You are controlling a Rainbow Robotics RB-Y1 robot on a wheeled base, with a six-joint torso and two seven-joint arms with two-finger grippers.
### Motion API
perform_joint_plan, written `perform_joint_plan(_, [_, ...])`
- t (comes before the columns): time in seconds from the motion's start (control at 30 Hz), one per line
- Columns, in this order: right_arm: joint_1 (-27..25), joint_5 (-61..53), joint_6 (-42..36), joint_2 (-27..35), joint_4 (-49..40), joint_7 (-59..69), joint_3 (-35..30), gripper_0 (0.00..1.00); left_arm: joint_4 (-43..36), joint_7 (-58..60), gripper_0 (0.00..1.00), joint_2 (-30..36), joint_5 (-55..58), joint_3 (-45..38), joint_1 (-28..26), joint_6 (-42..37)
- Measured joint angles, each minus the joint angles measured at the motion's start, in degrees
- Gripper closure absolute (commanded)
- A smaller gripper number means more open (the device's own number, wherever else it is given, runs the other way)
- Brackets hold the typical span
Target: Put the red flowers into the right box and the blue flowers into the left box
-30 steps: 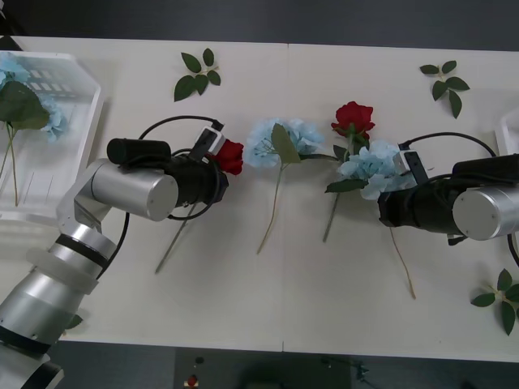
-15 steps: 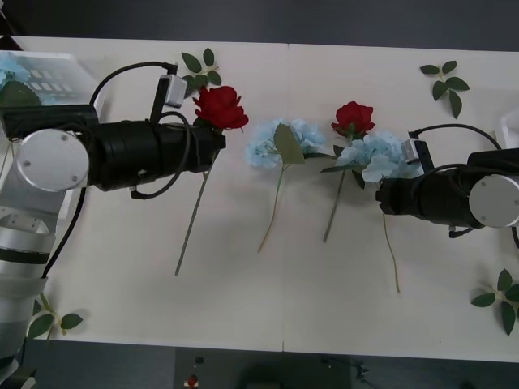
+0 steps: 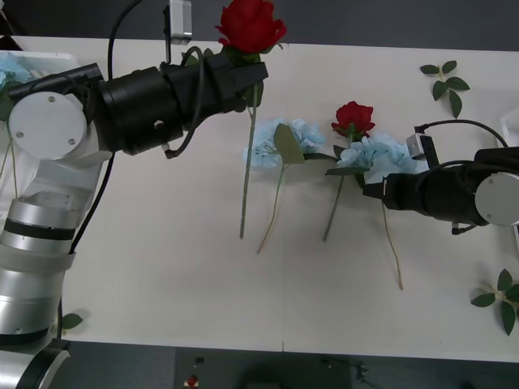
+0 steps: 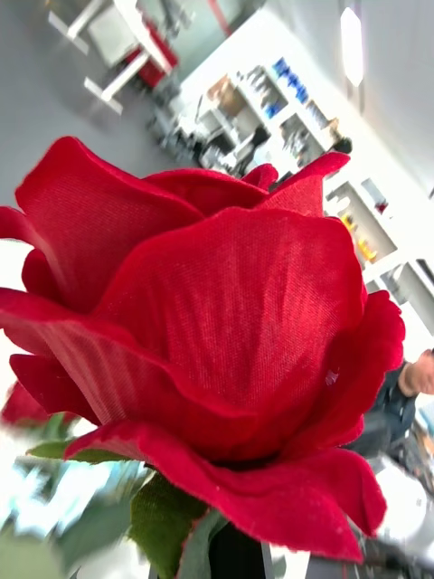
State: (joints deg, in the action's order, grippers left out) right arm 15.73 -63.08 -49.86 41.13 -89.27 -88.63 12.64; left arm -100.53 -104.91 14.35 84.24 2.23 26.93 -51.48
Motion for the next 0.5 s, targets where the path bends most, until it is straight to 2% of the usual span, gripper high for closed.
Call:
perform_joint_plan(0.13, [0.0,-11.5,0.0,3.4,0.0,0.0,0.0,0.00,0.0,0.0,1.00,-2.6,-2.6,3.7,1.2,7.2])
perform_joint_plan(0.3, [0.0,-25.6,-1.7,10.3,0.0,-0.8,-0.2,0.00,0.0,0.0,1.00,-2.7,-4.2,13.6,1.3,19.3])
perform_joint_plan(0.4, [-0.1,-31.7,-4.7,13.6,0.0,-6.7,-2.1,0.00,0.1,0.0,1.00,-2.7,-4.2,18.1,1.3,24.0])
perform_joint_plan(0.5, [-1.1,-36.2,-8.9,15.3,0.0,-14.3,-6.7,0.00,0.1,0.0,1.00,-2.8,-3.3,20.5,1.3,26.8])
